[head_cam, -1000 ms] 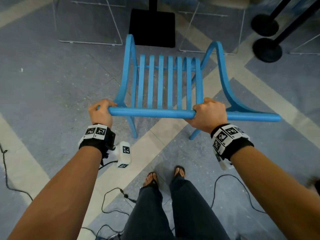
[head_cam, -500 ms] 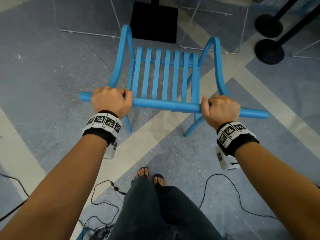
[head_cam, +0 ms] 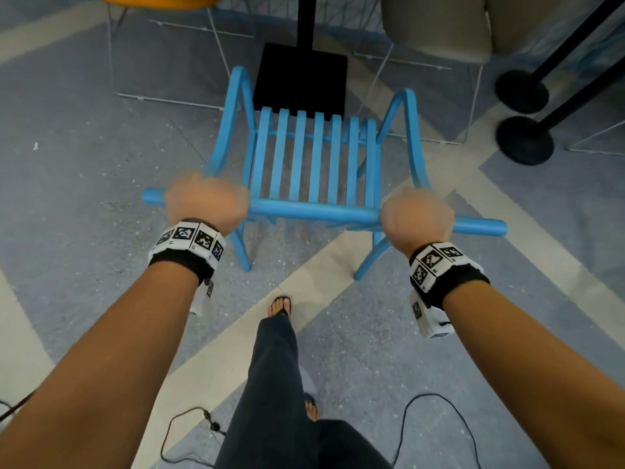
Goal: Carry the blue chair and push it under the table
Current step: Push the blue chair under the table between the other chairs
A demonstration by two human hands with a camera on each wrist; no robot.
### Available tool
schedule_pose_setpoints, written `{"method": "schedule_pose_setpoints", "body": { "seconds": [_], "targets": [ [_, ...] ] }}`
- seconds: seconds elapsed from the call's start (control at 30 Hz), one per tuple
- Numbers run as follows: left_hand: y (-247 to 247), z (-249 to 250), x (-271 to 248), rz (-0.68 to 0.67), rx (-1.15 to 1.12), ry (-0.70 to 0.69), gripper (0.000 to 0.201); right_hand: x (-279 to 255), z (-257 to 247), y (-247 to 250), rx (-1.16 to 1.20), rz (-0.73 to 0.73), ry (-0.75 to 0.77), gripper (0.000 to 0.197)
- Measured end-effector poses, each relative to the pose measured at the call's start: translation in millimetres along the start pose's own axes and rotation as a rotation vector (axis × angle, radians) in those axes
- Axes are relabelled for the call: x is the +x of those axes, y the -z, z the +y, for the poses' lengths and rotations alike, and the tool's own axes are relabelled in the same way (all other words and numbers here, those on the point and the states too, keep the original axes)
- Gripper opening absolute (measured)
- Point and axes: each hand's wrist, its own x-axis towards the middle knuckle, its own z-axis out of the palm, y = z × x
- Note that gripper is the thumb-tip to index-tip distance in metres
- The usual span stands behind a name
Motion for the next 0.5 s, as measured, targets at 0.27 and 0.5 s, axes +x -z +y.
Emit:
{"method": "schedule_pose_setpoints", "body": {
  "seconds": [0.27, 0.5],
  "targets": [
    [-15, 1, 136, -0.054, 0.037, 0.004, 0.046, 129, 12, -37, -0.001, 0.009, -0.078, 0.037],
    [-27, -4, 229, -0.041, 0.006, 0.034, 0.045, 215, 6, -62, -0.031, -0.058, -0.176, 0.059]
  ]
}}
